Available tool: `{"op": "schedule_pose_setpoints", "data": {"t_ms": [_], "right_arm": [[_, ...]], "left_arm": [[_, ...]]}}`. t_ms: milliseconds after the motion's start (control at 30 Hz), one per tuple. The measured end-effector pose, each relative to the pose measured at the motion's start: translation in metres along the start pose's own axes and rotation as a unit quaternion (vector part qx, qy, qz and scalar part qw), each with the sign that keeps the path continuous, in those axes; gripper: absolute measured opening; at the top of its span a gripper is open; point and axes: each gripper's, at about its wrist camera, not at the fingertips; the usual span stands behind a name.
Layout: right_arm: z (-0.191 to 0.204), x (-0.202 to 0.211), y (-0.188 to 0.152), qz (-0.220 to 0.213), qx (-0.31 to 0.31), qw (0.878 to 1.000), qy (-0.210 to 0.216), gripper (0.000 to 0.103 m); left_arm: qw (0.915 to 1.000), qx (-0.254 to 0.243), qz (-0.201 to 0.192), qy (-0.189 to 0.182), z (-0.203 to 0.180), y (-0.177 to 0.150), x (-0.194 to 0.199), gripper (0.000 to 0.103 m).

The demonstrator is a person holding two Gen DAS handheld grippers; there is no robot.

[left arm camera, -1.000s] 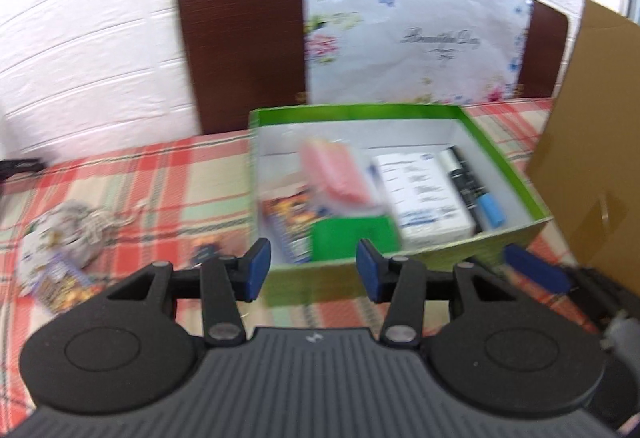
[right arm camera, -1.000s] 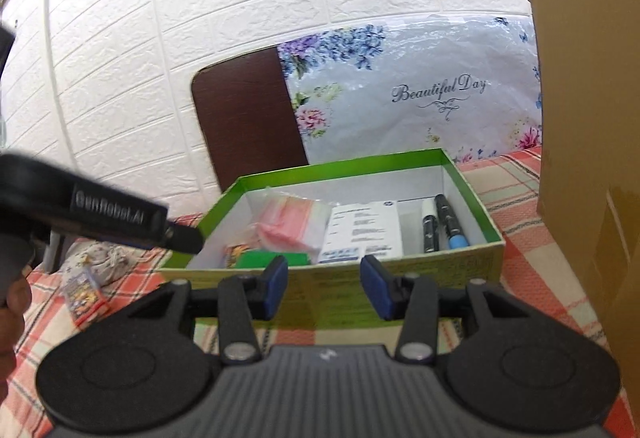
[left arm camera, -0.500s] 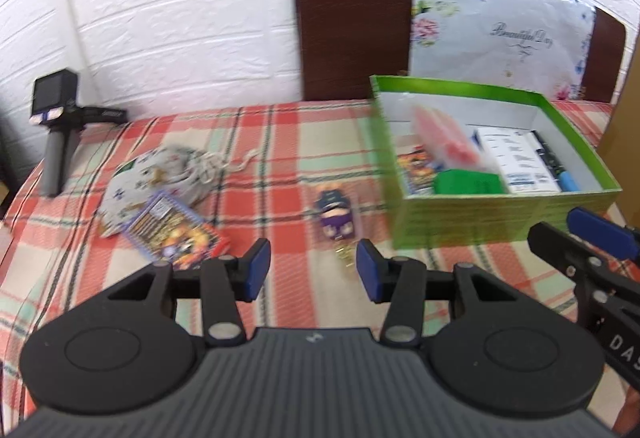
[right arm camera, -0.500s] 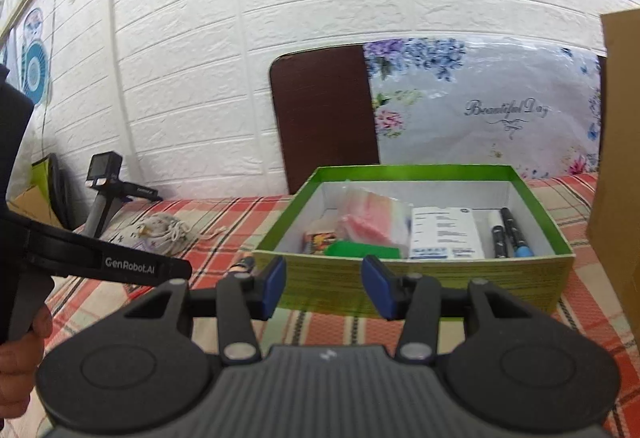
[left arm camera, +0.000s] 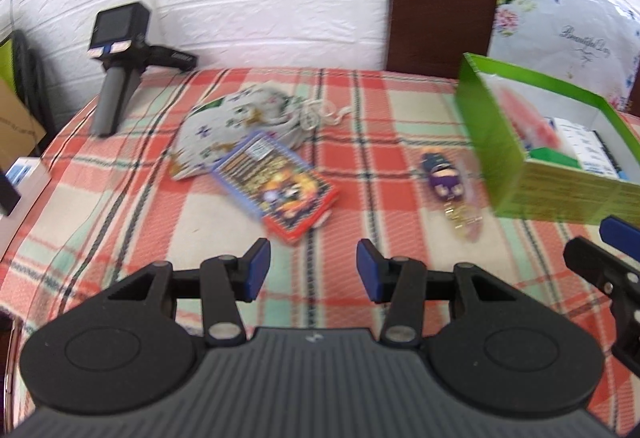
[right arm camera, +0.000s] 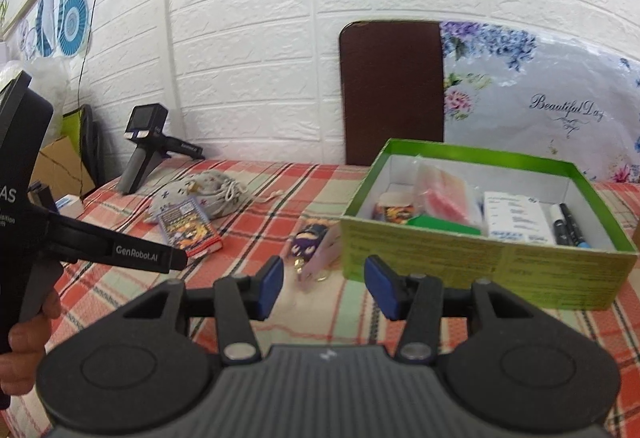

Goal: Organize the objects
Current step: 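Withdraw the open left tool from the green box, then move the open left tool toward the blue-and-red card pack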

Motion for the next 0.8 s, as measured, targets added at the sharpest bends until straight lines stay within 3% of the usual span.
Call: {"op": "schedule_pose_setpoints", "data": {"t_ms": [400, 467, 667, 800], "right_arm": [[0.025, -0.027, -0.015, 0.061, 0.015, 0.998, 0.025, 0.048], [0.028, -0.031, -0.016, 0.069, 0.019, 0.997, 0.028, 0.049], [0.043, -0.047, -0.019, 0.094, 0.037, 0.994, 0.042, 0.052], [0.058, -0.066, -0.025, 0.123, 0.057, 0.989, 0.059, 0.057]], "left_arm": [[0.9978, 0.049, 0.027, 0.035, 0.054, -0.015, -0.027, 0.052], [0.9973, 0.052, 0.020, 0.048, 0.061, -0.016, -0.028, 0.059], [0.9952, 0.067, 0.000, 0.071, 0.087, -0.017, -0.033, 0.061], [0.9926, 0.070, -0.031, 0.093, 0.107, -0.023, -0.041, 0.077]]}}
Point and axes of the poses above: each gripper's, at about its wrist camera, not at the fingertips, and x roughly against the way its jaws point, z to its left, y to its top, and after that the axes turned 8 degrees about z, right-handed
